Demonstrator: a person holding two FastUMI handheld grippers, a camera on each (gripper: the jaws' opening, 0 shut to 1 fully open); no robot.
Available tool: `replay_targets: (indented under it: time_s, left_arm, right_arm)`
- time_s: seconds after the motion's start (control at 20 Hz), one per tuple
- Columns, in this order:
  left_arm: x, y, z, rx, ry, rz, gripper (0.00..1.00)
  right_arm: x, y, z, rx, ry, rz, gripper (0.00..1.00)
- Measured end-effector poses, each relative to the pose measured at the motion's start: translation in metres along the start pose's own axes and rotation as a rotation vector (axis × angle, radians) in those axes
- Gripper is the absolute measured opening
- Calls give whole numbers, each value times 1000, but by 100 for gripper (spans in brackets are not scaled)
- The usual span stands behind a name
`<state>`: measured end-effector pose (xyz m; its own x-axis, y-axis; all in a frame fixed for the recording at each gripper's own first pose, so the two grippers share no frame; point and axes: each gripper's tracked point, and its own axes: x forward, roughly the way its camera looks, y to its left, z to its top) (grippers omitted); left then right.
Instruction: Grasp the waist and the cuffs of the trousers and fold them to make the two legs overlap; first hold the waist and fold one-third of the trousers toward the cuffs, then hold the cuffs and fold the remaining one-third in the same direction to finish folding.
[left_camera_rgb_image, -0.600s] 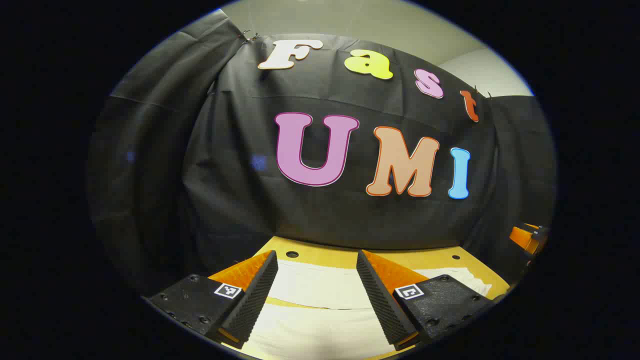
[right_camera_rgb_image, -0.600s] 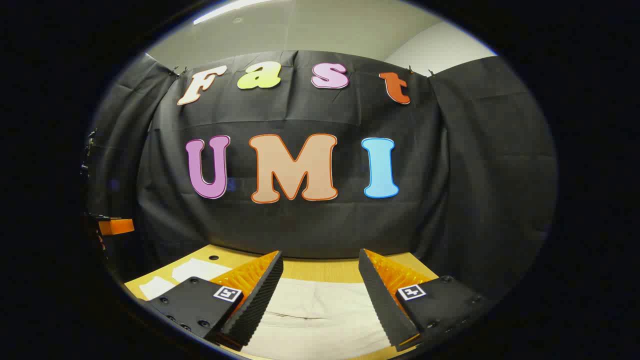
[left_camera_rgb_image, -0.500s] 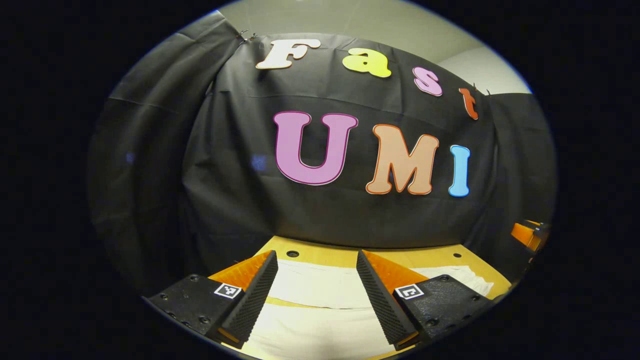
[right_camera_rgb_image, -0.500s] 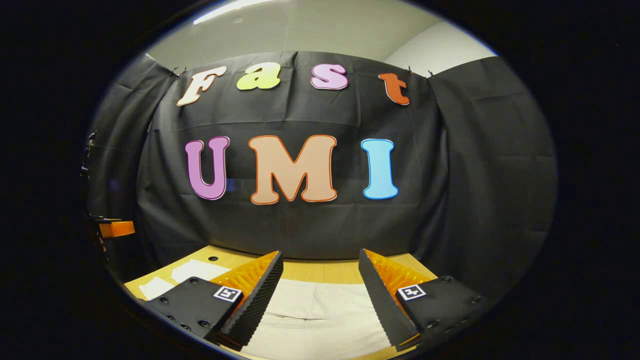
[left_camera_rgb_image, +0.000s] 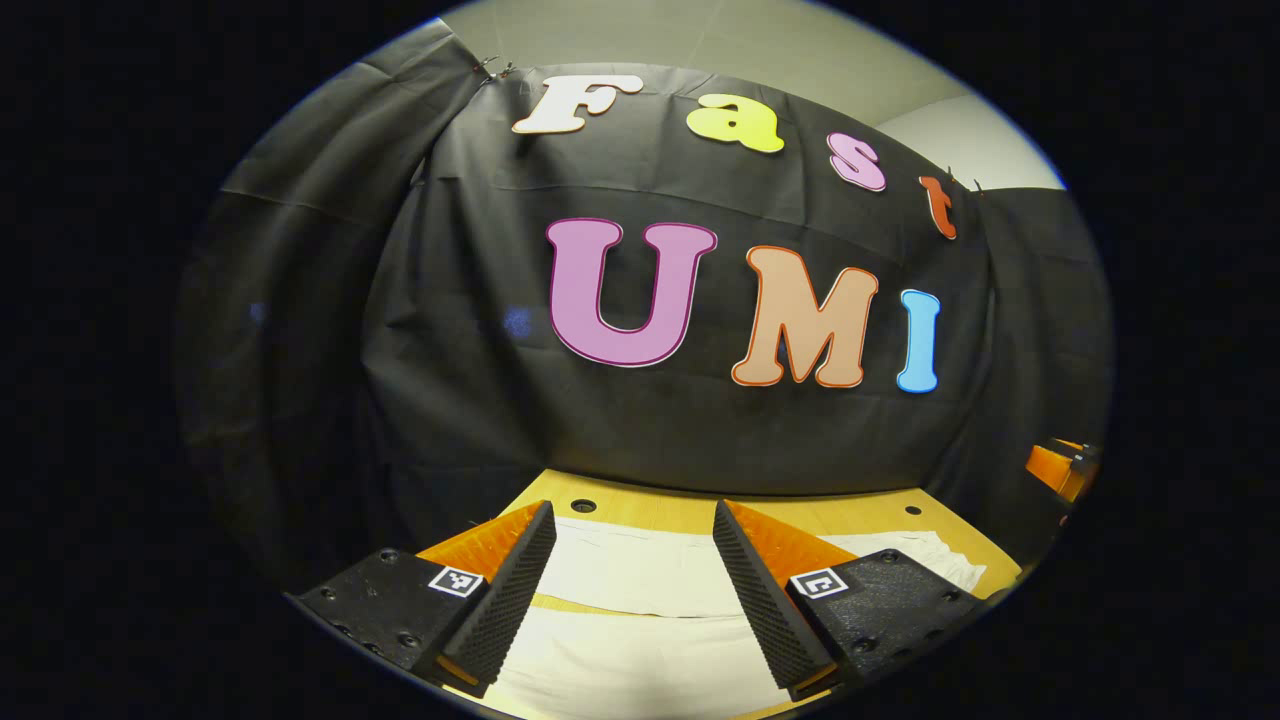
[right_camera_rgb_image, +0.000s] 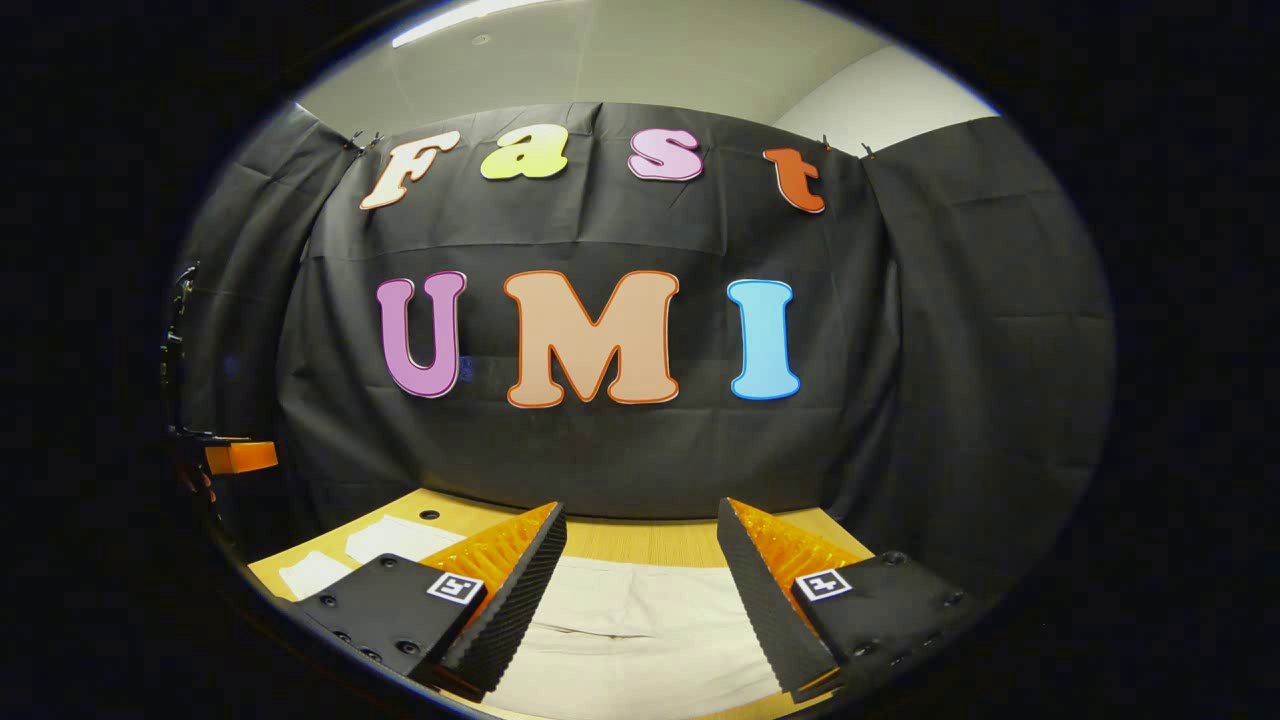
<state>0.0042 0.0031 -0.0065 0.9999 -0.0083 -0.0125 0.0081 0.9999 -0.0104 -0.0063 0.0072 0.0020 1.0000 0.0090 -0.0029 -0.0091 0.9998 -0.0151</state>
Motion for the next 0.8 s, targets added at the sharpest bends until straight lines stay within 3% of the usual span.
replay_targets:
  time_s: [0.25, 0.8]
  left_arm:
    - [-4, 5, -12, 46, 23, -34, 97]
    - [-29, 15, -118, 255, 325, -355, 95]
  right_arm:
    - [-4, 9, -1, 2, 6, 0, 98]
    - [-40, 25, -29, 2, 62, -71, 97]
